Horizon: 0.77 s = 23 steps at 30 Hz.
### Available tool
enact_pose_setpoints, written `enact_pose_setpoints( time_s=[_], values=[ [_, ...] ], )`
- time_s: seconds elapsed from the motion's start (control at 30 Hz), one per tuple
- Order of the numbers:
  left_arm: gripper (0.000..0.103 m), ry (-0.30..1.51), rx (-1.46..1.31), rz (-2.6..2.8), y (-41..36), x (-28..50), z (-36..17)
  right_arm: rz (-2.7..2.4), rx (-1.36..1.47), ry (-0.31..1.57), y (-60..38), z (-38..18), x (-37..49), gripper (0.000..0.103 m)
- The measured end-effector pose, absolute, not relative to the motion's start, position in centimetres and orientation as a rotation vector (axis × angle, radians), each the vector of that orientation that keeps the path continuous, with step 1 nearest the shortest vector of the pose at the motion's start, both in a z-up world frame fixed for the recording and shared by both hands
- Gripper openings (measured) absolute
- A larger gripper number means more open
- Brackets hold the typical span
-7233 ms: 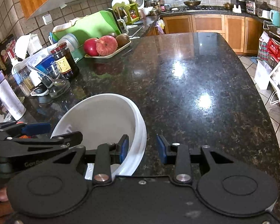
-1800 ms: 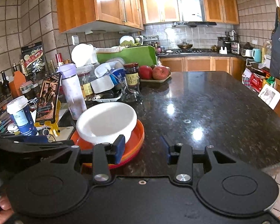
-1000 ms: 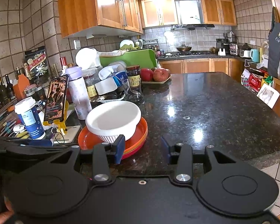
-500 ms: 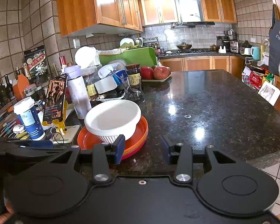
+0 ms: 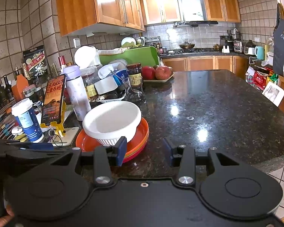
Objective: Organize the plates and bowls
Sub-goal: 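Withdraw the left gripper from the bowl on the plate stack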
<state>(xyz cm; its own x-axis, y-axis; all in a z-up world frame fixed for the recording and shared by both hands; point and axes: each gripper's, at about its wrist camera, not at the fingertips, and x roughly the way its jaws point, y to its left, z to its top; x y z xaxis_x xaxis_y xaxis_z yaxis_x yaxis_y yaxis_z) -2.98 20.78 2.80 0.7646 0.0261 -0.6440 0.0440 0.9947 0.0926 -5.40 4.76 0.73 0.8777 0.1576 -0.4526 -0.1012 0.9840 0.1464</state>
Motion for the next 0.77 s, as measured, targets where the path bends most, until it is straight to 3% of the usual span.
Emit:
enact_pose_setpoints(
  time_s=[0.77],
  values=[
    [0.060, 0.724, 0.099, 0.006, 21.0, -1.1, 2.4, 0.157, 0.118, 0.510, 4.6, 0.3, -2.9, 0.044]
  ],
)
